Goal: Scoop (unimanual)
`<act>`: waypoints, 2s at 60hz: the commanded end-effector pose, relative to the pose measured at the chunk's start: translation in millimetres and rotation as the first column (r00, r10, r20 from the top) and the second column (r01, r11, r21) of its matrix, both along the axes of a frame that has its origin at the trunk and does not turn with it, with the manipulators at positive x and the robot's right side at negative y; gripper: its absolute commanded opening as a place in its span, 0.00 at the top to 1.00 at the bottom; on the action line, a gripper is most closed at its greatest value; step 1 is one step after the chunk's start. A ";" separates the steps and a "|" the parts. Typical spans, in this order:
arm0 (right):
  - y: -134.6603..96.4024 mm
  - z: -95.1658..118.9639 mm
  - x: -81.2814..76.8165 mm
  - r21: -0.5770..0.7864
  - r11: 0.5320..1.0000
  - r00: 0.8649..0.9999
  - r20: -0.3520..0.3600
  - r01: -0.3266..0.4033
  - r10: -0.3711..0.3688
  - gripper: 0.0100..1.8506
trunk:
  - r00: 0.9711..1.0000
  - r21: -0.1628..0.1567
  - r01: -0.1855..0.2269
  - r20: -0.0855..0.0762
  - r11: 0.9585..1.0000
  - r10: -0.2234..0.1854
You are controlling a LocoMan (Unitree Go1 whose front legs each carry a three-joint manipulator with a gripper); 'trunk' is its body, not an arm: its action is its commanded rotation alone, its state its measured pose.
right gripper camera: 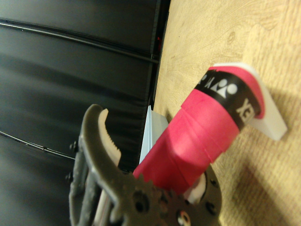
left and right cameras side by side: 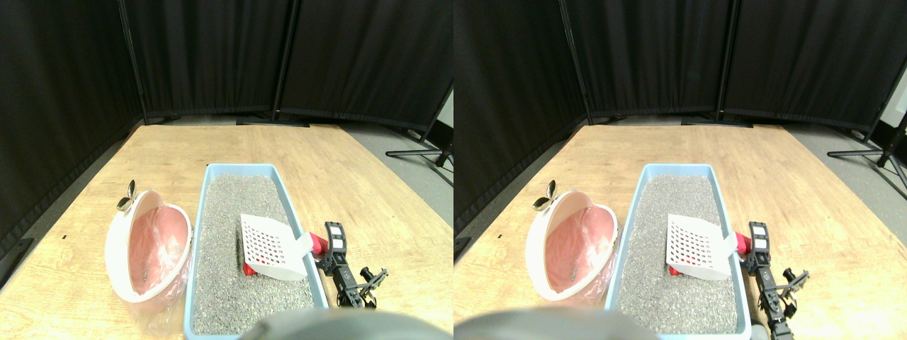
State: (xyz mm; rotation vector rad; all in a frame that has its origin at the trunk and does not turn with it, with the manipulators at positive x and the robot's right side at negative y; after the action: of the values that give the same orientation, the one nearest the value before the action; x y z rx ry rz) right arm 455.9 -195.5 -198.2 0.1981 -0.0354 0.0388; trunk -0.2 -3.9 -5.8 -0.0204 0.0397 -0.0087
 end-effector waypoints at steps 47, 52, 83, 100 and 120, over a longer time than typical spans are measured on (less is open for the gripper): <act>-1.9 7.0 9.6 -0.001 0.996 0.995 0.036 -0.094 0.094 0.98 | 1.000 -0.019 -0.025 0.000 1.000 0.025; -1.4 11.2 7.3 -0.021 0.991 0.988 0.072 -0.134 0.135 0.98 | 1.000 -0.021 -0.028 0.001 0.999 0.028; -1.3 75.2 6.9 -0.308 0.928 0.937 0.206 -0.211 0.281 0.98 | 0.997 -0.082 -0.073 -0.006 0.994 0.073; -8.4 81.1 22.1 -0.378 0.901 0.923 0.225 -0.213 0.313 0.98 | 0.993 -0.122 -0.116 -0.021 0.986 0.114; -8.7 99.1 36.7 -0.479 0.855 0.914 0.226 -0.198 0.338 0.98 | 0.991 -0.140 -0.133 -0.030 0.981 0.130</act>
State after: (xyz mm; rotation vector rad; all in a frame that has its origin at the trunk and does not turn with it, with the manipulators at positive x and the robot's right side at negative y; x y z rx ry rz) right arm 489.4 -208.2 -114.3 -0.2835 -0.2419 0.3554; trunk -4.8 -4.2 -3.0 -0.1403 0.0345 0.1016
